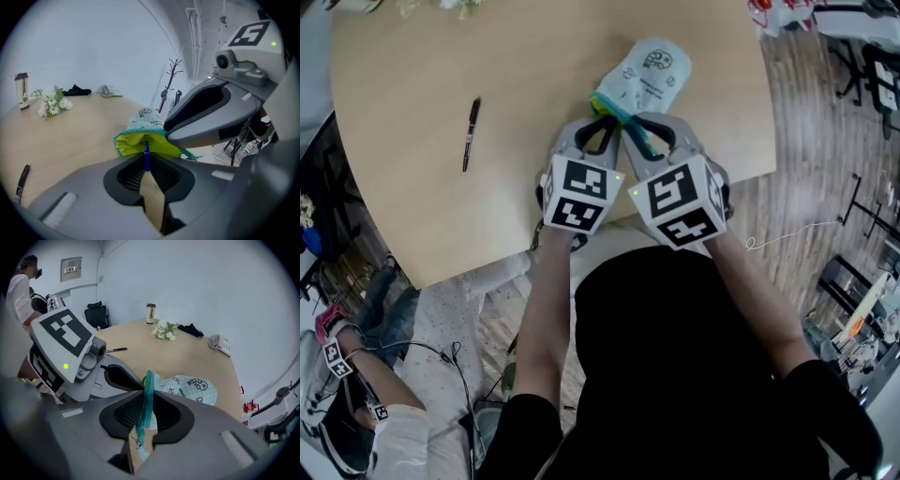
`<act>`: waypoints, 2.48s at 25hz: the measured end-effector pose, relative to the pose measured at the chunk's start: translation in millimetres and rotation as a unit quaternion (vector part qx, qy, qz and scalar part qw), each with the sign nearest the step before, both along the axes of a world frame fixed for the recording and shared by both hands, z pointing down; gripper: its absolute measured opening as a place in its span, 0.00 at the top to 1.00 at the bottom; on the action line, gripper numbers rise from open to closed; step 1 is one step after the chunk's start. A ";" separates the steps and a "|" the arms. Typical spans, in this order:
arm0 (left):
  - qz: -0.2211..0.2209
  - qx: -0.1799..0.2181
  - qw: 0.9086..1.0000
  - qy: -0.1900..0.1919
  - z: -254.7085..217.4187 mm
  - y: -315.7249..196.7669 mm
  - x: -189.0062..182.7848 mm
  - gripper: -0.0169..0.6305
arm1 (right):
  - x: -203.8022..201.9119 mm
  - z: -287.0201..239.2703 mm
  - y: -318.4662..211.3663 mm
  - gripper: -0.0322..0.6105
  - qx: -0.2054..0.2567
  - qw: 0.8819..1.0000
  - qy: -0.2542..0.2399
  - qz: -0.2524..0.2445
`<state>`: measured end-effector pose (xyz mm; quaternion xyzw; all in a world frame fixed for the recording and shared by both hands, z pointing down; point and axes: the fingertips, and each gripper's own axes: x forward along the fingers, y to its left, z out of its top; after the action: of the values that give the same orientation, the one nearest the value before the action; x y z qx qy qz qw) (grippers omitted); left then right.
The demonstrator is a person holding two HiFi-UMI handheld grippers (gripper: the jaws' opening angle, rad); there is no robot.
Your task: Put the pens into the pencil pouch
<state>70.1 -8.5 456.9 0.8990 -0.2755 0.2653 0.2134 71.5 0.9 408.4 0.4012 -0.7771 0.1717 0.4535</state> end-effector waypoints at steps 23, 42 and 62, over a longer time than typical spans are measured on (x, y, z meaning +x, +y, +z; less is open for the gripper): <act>-0.029 -0.032 0.998 0.035 2.0 -20.6 4.5 0.91 | 0.0 2.2 -7.6 0.84 -0.003 1.000 0.004 -0.005; -0.064 -0.030 0.997 0.032 -5.5 -10.5 -28.1 0.81 | -5.0 -1.3 -8.6 0.84 0.006 1.000 0.004 -0.017; -0.173 -0.022 0.985 -0.005 2.7 -6.5 -155.0 0.81 | -31.0 -4.8 -32.4 0.88 0.015 0.999 0.001 -0.039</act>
<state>-84.8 -15.0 459.5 0.8315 -0.4222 0.2352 0.2740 40.5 -31.5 403.6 0.3776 -0.7941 0.1421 0.4546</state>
